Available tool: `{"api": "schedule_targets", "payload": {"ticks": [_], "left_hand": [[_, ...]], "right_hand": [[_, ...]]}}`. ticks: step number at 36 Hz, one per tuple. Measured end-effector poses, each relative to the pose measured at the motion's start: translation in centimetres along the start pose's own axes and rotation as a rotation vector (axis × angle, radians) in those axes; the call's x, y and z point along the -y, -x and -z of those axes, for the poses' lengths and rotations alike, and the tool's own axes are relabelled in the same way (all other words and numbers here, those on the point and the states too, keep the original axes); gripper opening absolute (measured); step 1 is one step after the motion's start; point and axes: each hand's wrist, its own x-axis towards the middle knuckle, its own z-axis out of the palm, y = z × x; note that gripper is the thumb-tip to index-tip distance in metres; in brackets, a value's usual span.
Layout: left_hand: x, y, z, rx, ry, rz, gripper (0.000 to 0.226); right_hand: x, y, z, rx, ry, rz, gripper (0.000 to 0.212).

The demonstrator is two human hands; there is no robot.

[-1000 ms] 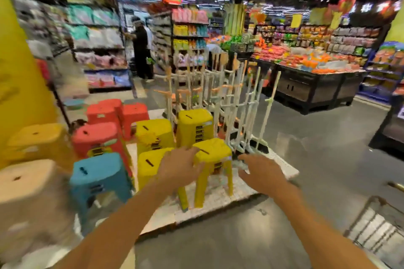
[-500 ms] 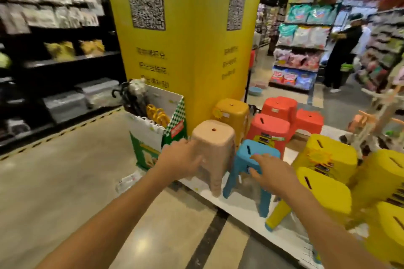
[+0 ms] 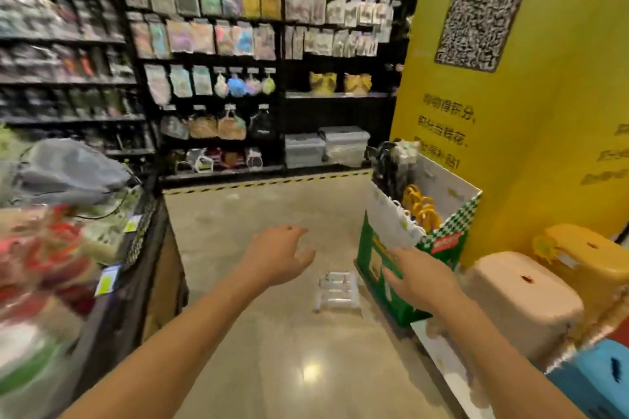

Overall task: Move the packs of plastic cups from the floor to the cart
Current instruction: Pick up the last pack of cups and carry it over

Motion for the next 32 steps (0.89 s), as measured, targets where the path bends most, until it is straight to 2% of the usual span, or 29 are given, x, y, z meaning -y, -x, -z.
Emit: {"api": "schedule_targets", "payload": {"ticks": [9, 17, 25, 32], "left_hand": [[15.4, -7.8, 2.0, -0.047, 0.046, 0.137, 0.063], [25.6, -15.1, 3.3, -0.036, 0.025, 0.166, 0.061], [32.0, -25.2, 2.7, -0.038, 0.009, 0.181, 0.06], [36.3, -37.7, 1.3, -0.048, -0.042, 0.186, 0.06]], "right_hand": [[10.6, -16.1, -1.5, 0.022, -0.034, 0.067, 0.053], [17.1, -28.5, -1.9, 0.038, -0.039, 0.076, 0.055], [19.1, -40.1, -3.4, 0.038, -0.051, 0.077, 0.054], [18.1, -53.2, -5.1, 0.023, -0.097, 0.081, 0.054]]}}
